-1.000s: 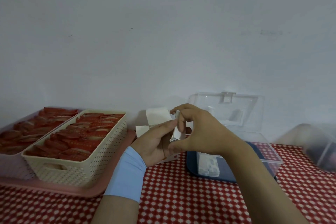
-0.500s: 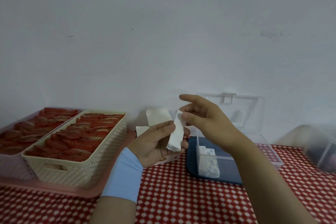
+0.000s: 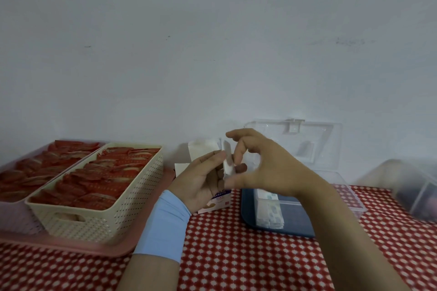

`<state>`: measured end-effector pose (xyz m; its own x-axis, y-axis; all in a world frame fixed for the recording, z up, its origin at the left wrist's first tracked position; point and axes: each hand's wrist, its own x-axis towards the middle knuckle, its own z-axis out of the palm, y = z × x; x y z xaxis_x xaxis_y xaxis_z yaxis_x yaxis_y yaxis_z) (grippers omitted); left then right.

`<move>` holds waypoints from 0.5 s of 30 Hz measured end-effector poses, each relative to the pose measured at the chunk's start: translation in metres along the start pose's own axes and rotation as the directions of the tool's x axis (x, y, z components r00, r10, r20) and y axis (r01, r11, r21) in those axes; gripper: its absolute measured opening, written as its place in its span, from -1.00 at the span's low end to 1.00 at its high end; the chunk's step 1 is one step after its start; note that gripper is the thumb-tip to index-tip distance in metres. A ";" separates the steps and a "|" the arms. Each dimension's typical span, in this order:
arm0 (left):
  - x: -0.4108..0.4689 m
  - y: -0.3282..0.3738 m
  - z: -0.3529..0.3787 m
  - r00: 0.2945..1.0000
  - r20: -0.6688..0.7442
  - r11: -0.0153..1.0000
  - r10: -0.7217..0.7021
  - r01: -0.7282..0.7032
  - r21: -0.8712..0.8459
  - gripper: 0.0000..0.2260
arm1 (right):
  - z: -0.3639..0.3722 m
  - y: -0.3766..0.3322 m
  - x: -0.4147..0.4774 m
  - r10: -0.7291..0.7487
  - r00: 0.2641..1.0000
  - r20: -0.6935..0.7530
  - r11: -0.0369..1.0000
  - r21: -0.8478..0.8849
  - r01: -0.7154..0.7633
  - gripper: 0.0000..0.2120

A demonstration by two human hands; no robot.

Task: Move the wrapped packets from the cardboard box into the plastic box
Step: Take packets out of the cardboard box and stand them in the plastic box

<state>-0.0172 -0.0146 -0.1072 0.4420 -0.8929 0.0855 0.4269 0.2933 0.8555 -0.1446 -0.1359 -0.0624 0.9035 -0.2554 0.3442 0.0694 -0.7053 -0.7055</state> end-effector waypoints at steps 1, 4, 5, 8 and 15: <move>0.000 0.000 0.000 1.000 -0.003 1.000 -0.006 0.006 -0.011 -0.78 | 0.001 -0.003 -0.003 -0.005 0.998 0.063 0.998 -0.062 0.009 -0.62; -0.001 -0.001 0.002 1.000 0.012 1.000 -0.021 0.021 -0.003 -0.77 | 0.008 -0.005 -0.002 -0.043 0.996 0.075 0.991 -0.122 0.052 -0.57; -0.001 -0.001 0.003 1.000 0.018 1.000 -0.016 0.016 0.004 -0.78 | 0.010 -0.004 0.000 -0.059 0.997 0.055 0.992 -0.109 0.065 -0.59; -0.001 -0.002 0.004 1.000 0.026 1.000 0.001 -0.001 0.008 -0.80 | 0.011 0.000 0.002 -0.086 0.996 -0.001 0.992 -0.088 0.085 -0.63; 0.000 -0.002 0.002 0.999 0.038 1.000 -0.016 0.017 -0.020 -0.80 | 0.010 0.002 0.001 -0.076 0.997 0.024 0.997 -0.016 0.077 -0.65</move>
<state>-0.0198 -0.0159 -0.1073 0.4049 -0.9099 0.0906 0.4501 0.2846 0.8464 -0.1398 -0.1308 -0.0696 0.9055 -0.1847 0.3820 0.1316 -0.7336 -0.6667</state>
